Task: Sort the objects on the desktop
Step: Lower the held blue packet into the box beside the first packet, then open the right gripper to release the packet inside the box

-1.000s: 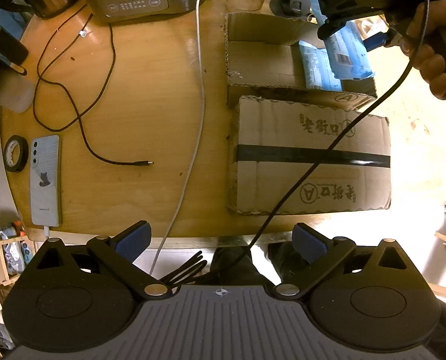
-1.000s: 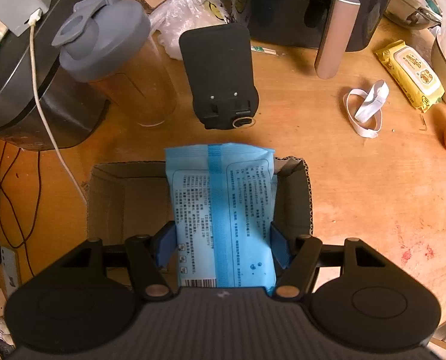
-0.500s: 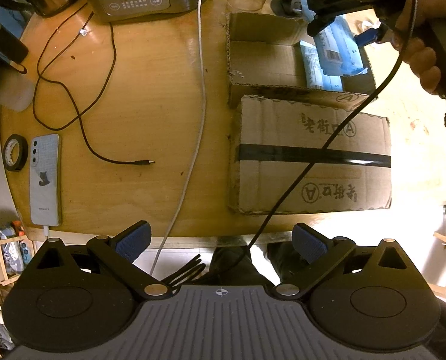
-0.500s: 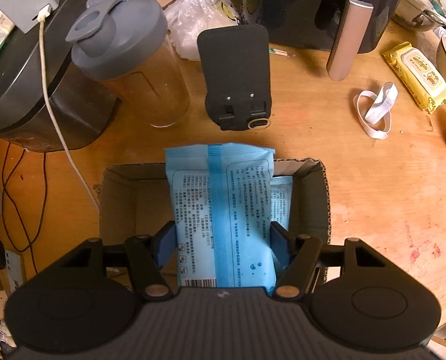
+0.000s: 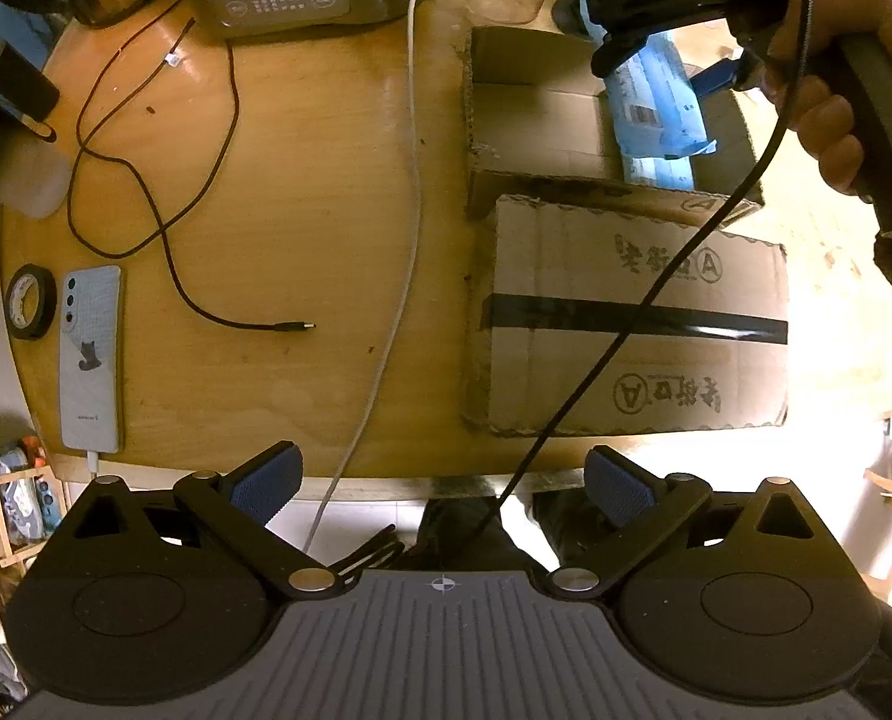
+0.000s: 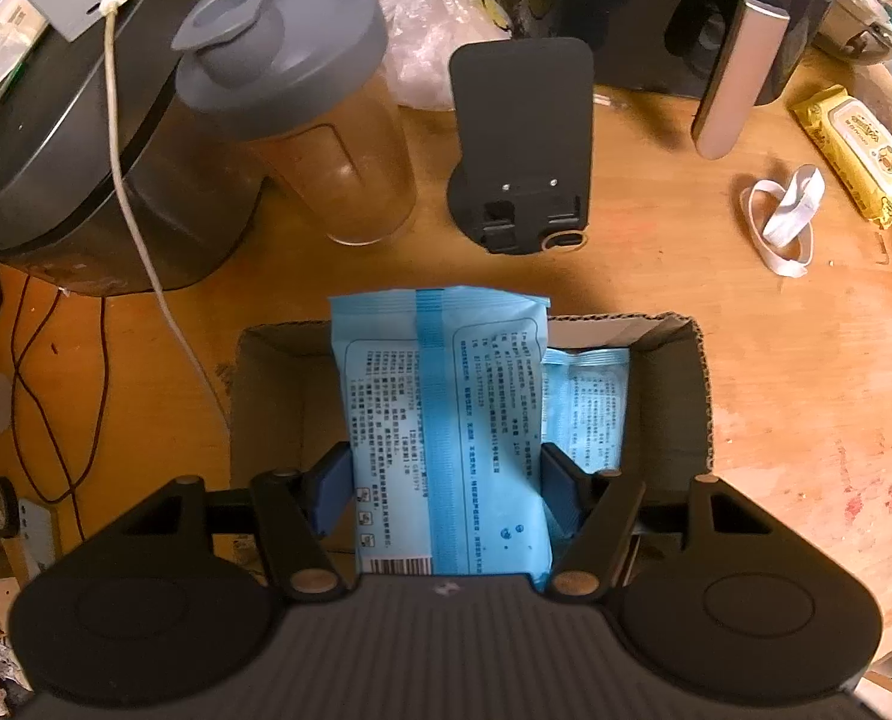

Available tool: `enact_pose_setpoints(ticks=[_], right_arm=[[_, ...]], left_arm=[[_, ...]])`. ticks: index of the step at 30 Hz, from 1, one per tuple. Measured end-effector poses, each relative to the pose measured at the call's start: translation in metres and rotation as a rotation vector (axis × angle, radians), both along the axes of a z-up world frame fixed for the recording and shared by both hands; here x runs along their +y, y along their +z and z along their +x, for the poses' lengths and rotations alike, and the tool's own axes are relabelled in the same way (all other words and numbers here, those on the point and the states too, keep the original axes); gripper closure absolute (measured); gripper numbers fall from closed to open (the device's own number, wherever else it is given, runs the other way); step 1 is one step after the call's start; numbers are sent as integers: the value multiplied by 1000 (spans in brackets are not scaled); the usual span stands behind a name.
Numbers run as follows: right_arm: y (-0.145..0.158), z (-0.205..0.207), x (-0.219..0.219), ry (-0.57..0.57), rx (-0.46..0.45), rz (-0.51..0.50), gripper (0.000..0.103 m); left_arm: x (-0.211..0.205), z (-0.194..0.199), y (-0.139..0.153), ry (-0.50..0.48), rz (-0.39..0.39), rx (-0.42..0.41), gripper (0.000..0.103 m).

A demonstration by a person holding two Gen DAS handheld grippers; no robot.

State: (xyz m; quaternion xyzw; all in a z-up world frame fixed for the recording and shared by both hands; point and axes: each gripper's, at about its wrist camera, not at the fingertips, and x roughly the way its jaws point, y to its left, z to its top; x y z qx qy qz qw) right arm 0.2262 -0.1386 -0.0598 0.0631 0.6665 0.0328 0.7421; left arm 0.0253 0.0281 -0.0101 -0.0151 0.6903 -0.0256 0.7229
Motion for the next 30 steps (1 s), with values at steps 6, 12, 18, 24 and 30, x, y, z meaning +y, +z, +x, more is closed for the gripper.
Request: enact_pose_setpoints(ticks=[6,12,18,24,30], right_arm=[[-4,0,8,-11,11,10,39],[-10,0,17,-19,26,20,39],[-13,1,24,-20,32,28,39],[-22,4,27,-18,39,25,39],[-41,6,28,-25,56,10,39]], left_arm=[[3,2,-2,8,-1,4,0],[4,4,-4,15,-1,9,0],[6,5,-4,23,2,13,0],[7,6,-6,26,3,17,0],[9,7,-7,31,6,25,0]])
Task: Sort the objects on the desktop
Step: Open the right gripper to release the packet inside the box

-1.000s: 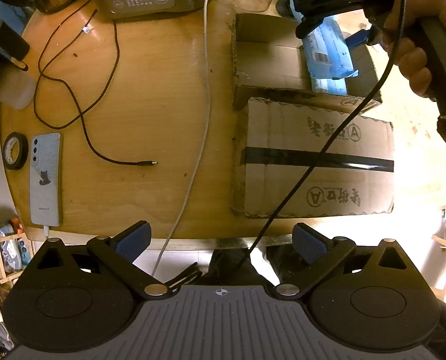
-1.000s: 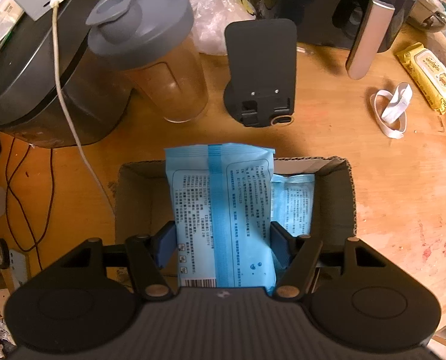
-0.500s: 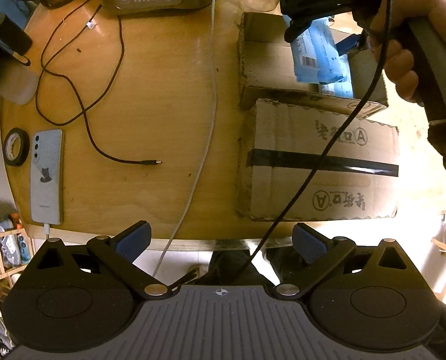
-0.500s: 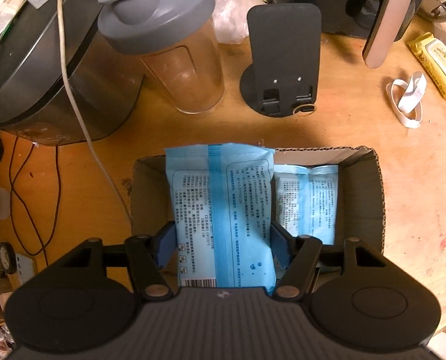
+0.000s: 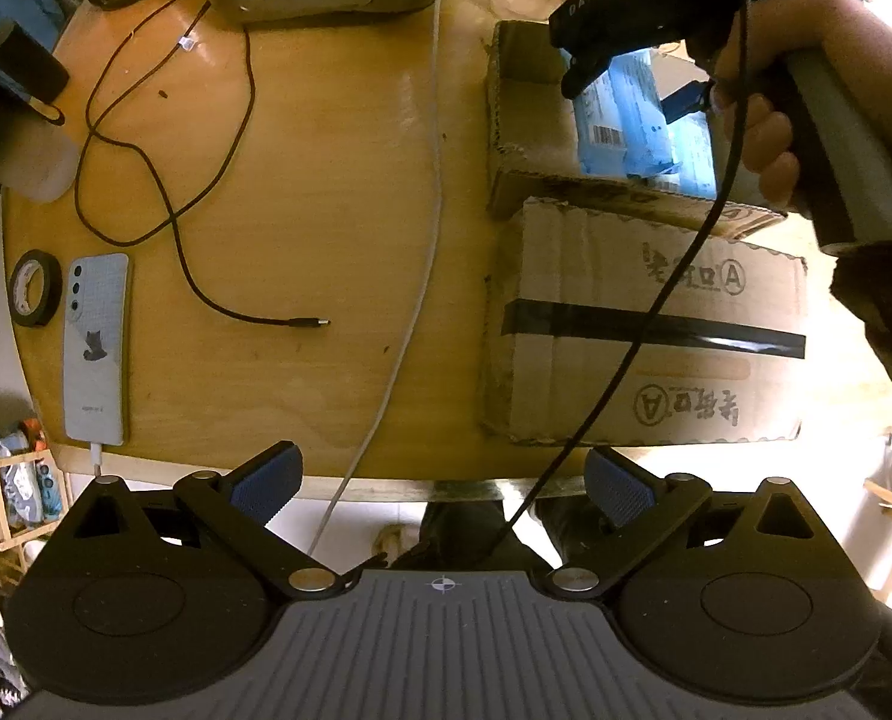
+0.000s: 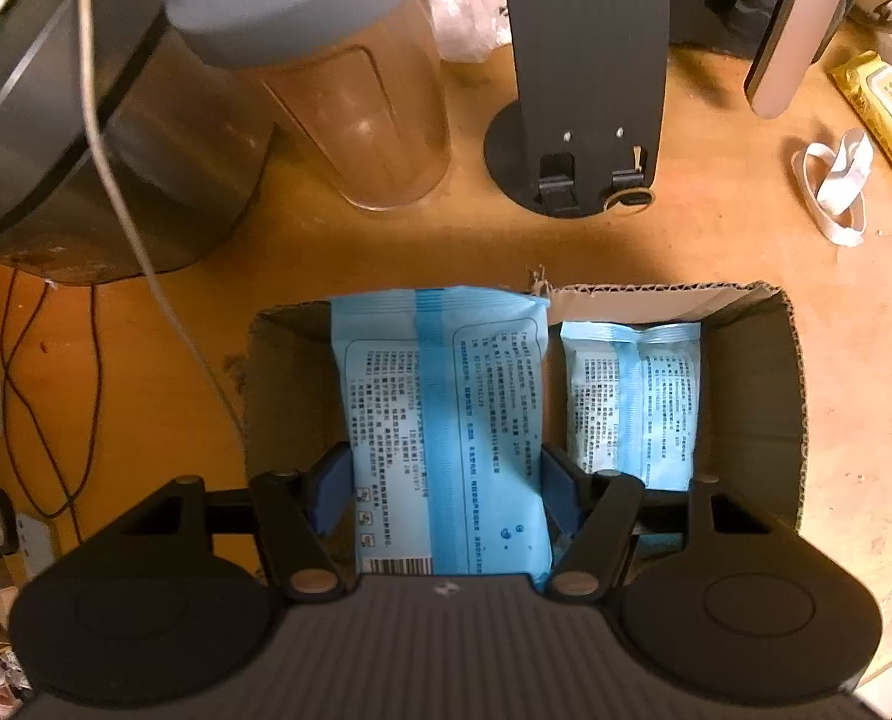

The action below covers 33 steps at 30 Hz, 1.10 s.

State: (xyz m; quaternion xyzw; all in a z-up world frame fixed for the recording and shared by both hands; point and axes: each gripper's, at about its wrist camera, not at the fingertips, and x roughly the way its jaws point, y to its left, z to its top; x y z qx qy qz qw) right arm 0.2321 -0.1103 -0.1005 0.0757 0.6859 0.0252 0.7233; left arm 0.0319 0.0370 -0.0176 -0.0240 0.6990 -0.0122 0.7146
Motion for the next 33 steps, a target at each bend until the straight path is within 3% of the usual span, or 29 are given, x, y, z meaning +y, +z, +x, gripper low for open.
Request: enact_pose_setpoints(ticks=[15,17,19,22,33], right_arm=[[-53,3,11,-8,54,-19,38],[-57,3,12,-12,55,-22,33],[-56,2,13,-14,42,-28,13],[-50,1,15,-7,16,-24,0],[-27,0,14,-9,1,2,0]], left_arm=[[10,1,-4,14,5,17,0],[10,1,-4,16,5,19,0],[12,1,-5,20,5,21,0],[13,2,-6,25,6,22,0],[11,1,-4,12,8,15,0]])
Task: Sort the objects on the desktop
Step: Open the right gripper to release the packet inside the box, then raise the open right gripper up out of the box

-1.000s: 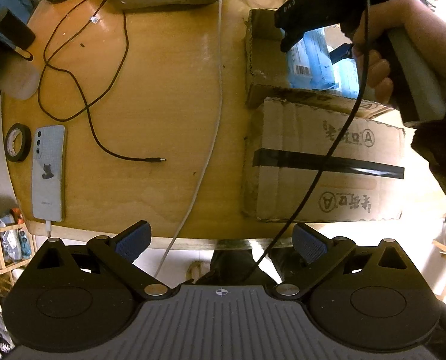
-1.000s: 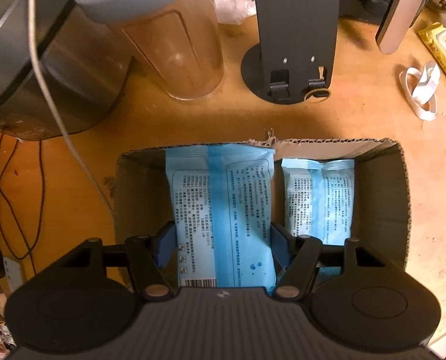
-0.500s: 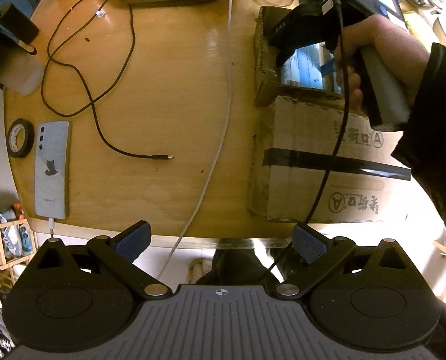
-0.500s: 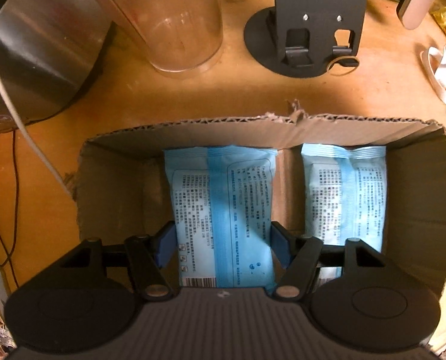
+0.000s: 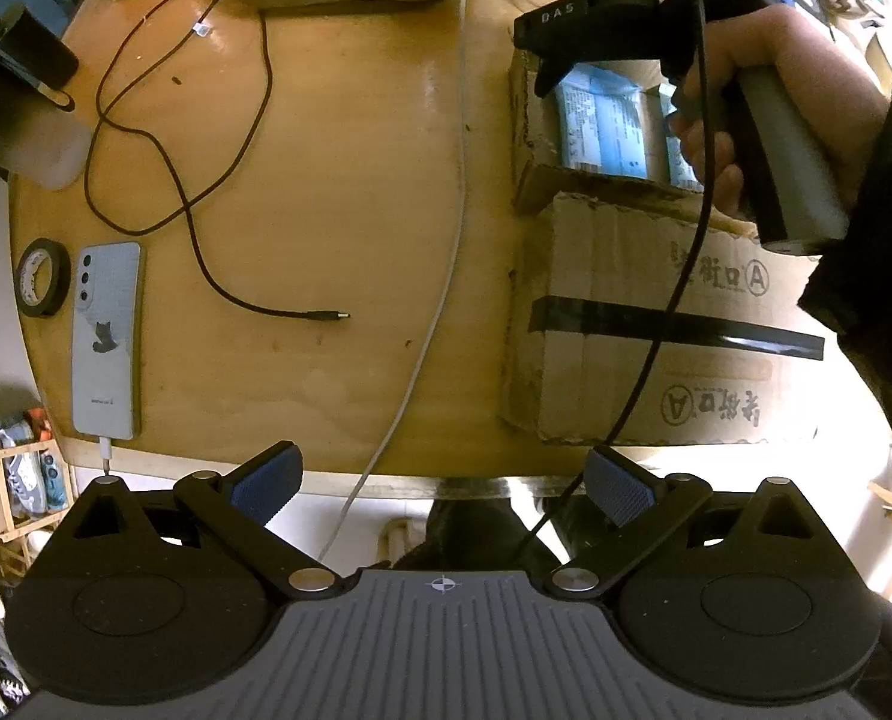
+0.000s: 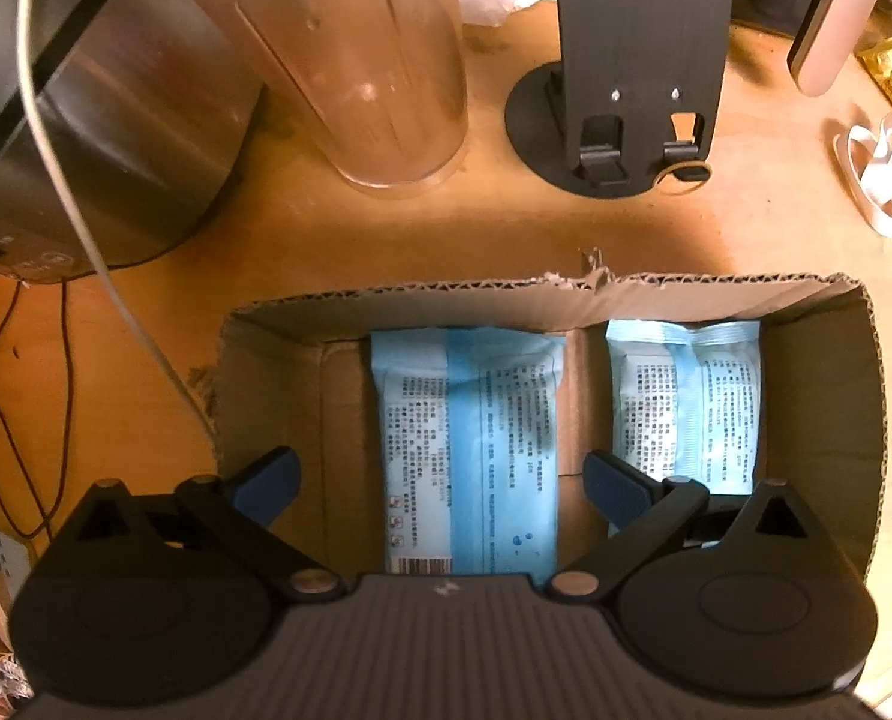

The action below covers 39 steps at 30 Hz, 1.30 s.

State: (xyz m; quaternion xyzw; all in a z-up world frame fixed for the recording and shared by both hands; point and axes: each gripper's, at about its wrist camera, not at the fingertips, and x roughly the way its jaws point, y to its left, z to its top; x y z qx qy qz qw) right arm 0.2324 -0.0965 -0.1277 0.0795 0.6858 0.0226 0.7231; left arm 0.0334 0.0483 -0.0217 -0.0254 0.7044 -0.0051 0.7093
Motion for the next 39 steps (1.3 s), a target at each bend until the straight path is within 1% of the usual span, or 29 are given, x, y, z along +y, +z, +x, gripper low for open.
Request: enact_pose_setpoints(ticks=[8,16,30,39], right_arm=[[6,5,-1,2,-12,-5,0],[29,1,-2,23,-29,-14,0],[53,-8,-3,35,-42,-34,0],[81,-9,-3,29,-61,-20,0]], left_arm=[[-2,-2,3,-4,8,-7,0],[-7,-4,6,-9,9,-14,0],[-10,-7,10,-7,6,-26,0],[-11,-10,11,-5,1,-31,0]])
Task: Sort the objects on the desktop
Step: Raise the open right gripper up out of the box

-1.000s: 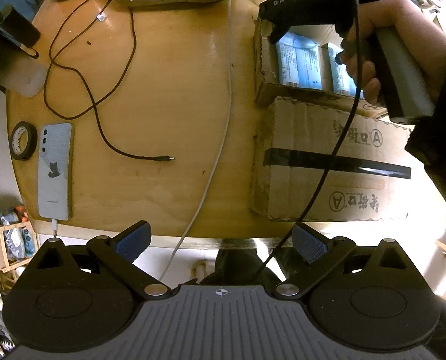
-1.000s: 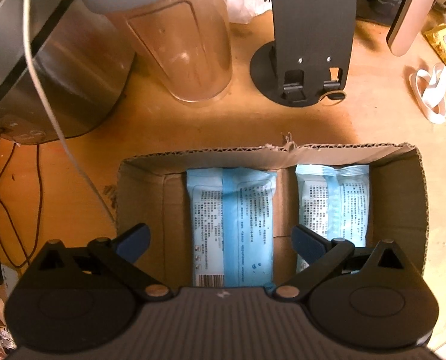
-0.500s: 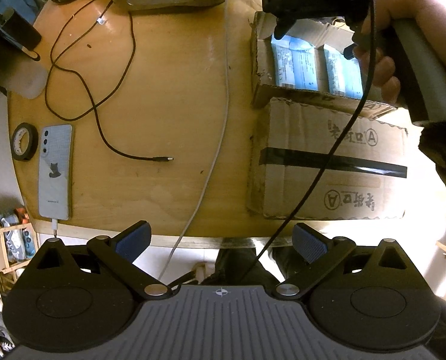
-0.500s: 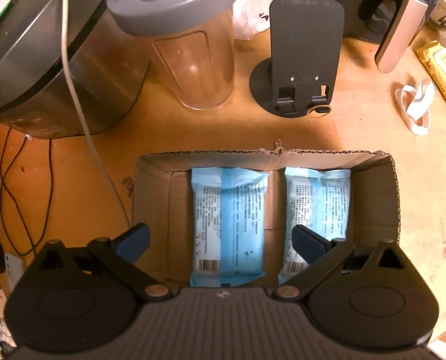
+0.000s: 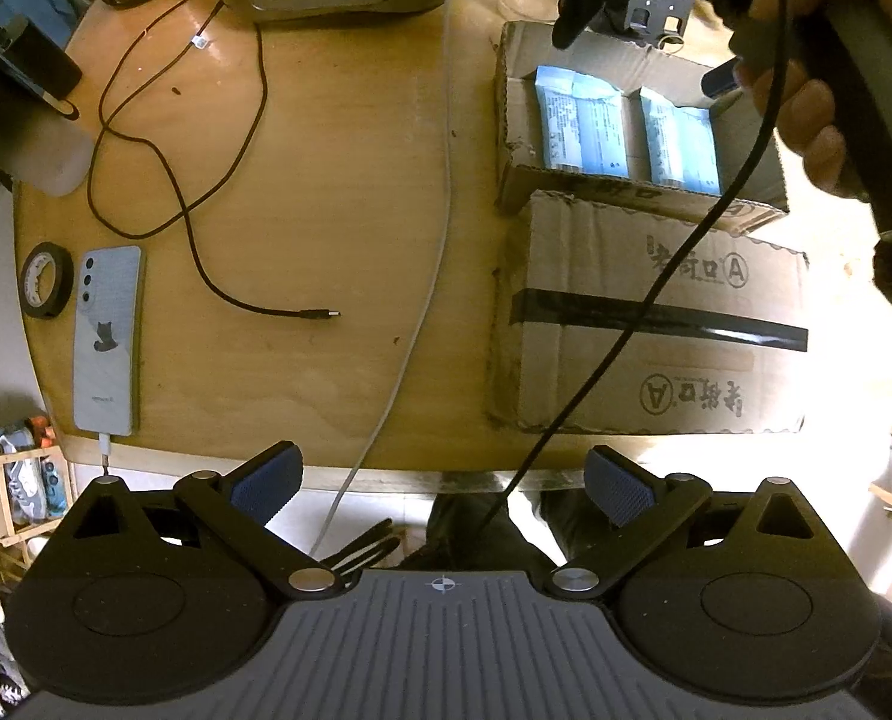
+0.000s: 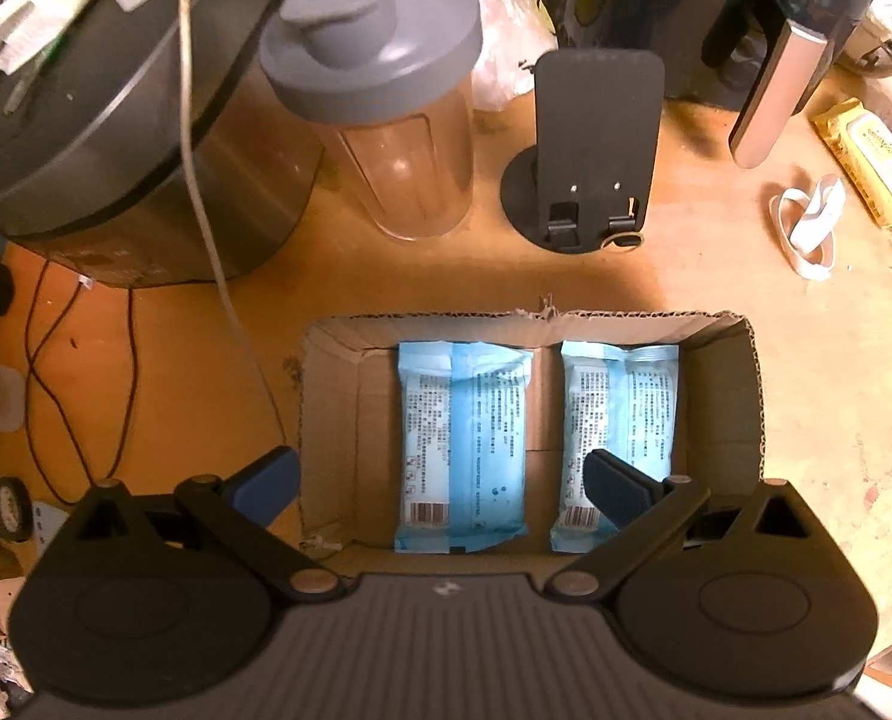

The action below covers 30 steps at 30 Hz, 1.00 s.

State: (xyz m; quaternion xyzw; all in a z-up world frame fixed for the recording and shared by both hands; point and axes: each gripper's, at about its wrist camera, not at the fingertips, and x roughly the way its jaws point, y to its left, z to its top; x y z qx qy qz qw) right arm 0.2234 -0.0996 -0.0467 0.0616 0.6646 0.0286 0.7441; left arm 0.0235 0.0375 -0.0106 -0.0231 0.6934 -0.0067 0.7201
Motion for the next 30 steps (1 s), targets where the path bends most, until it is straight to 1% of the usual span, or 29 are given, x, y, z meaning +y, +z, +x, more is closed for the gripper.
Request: enact_pose_setpoints(ticks=[5,14,30], right_arm=[[6,0,-2,-5,-6,-2,0],[6,-3,-7,28,-4,-26,0],[9,-3,-37,29,-16,-34,0]], left_arm=[[-2,0,1,0,-3,-8,0],[-7,1,1,-2,-7,-11,0],[-19,5,1,-9,-2,-6,0]])
